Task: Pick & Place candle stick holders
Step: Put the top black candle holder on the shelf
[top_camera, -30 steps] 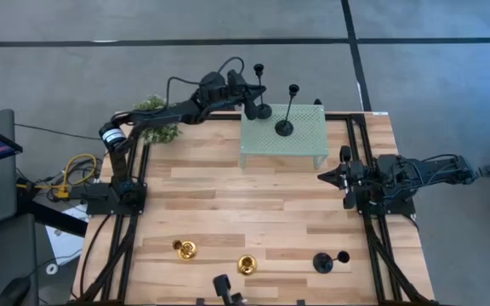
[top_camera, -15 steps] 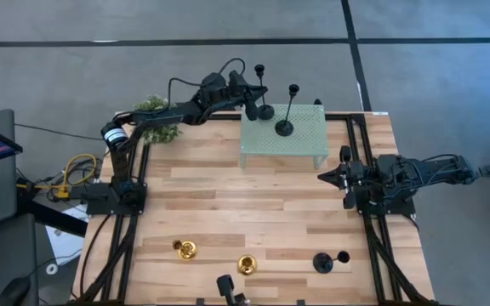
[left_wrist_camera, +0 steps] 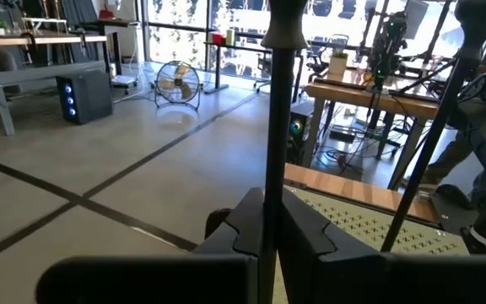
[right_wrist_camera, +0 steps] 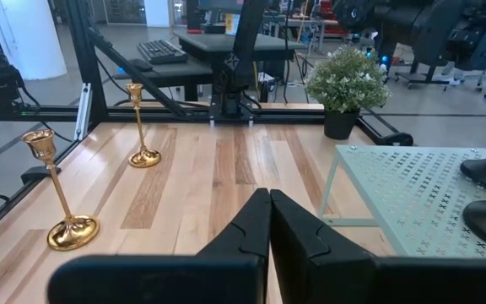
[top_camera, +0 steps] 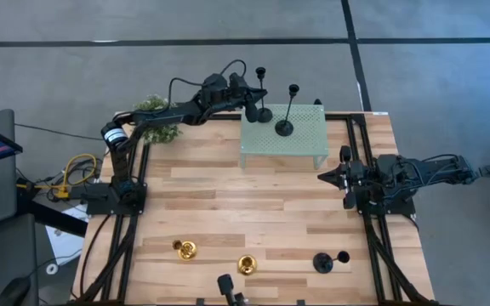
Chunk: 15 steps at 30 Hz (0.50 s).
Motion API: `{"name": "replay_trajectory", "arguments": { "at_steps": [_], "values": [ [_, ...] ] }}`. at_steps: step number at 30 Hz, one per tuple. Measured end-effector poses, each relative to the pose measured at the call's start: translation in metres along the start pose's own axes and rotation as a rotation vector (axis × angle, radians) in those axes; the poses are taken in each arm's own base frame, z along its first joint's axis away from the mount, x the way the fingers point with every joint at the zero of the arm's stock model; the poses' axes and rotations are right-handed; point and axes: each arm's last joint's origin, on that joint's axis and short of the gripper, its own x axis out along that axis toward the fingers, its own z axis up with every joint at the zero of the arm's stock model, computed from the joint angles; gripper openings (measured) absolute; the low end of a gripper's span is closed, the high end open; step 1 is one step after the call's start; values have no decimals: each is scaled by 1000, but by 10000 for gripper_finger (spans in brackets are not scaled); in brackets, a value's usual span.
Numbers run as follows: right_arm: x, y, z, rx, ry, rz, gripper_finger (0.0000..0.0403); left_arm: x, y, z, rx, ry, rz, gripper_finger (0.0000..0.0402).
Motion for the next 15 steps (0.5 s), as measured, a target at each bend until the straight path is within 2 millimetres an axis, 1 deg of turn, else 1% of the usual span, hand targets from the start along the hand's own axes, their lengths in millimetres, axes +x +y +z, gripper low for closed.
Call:
{"name": "replay_trajectory", "arguments": {
  "at_steps": [7,13,15],
  "values": [
    [0,0,0,1,0,0,0,2,0,-4,-6,7,-2,17],
    [0,0,0,1,1,0,0,5,1,-13,-17,39,4,54],
    [0,0,0,2,0,1,0,5,2,-13,-16,35,5,67]
  ]
}}
